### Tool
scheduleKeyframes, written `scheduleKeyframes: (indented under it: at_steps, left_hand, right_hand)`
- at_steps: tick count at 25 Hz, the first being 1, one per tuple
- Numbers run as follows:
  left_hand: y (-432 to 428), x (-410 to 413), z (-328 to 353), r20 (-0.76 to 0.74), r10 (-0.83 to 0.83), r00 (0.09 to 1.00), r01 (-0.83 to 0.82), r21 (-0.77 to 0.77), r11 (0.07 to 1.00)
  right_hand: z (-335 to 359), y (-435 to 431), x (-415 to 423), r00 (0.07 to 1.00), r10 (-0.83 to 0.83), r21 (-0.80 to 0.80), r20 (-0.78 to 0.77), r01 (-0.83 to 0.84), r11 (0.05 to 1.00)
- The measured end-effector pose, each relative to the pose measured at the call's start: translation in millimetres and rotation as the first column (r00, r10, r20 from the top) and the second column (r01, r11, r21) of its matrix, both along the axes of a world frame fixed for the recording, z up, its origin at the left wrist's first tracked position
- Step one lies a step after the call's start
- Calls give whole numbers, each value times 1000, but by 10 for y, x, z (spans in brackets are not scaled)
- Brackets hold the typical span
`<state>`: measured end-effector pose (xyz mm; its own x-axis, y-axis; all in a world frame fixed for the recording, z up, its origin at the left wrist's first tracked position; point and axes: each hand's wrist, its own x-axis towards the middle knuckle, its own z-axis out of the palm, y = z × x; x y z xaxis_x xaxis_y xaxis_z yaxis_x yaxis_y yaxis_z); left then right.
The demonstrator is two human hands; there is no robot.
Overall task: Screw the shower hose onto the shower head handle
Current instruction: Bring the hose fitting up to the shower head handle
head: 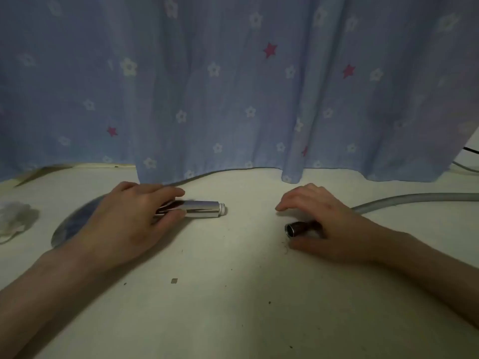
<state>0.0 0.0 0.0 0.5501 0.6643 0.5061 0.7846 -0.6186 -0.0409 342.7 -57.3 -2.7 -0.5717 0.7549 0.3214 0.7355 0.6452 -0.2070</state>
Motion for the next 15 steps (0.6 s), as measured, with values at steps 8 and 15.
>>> scheduleKeyframes:
  at_steps: [8,15]
  left_hand:
    - [75,-67,-75,-81,-42,996,50,101,994]
    - [-57,99,-37,6,-170,985,170,73,983]
  right_hand:
    - [-34,52,58,997,-72,-37,-35,71,997]
    - [-57,-23,-200,980,-171,80,-106,180,980]
